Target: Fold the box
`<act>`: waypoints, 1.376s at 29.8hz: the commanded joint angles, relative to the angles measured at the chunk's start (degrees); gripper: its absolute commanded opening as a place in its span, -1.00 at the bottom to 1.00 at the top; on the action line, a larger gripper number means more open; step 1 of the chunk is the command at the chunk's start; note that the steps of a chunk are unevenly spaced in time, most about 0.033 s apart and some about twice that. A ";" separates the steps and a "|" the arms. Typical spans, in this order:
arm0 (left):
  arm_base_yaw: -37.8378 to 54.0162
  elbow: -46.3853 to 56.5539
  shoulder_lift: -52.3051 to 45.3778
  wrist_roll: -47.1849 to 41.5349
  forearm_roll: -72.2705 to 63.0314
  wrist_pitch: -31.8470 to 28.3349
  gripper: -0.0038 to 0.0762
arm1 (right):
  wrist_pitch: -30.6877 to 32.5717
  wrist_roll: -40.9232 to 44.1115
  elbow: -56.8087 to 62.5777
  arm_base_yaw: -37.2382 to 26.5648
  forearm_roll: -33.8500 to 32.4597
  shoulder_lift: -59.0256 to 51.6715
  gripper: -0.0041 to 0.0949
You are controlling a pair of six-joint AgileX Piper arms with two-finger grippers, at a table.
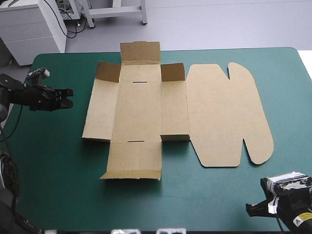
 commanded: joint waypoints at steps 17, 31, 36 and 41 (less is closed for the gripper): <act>1.27 -1.98 6.04 4.17 -3.40 5.68 -0.90 | -3.38 -0.31 -1.57 0.15 0.23 1.09 -0.96; -1.85 -1.98 6.67 1.58 -4.81 5.36 0.42 | -3.38 -0.31 -1.57 0.15 0.23 1.09 -0.96; -4.60 -1.98 9.45 0.25 -5.57 6.06 0.41 | -3.48 -0.19 -1.57 0.15 0.23 1.09 -0.96; -7.19 -1.98 12.30 -0.55 -5.85 6.72 0.41 | -3.48 -0.08 -1.57 0.15 0.23 1.09 -0.96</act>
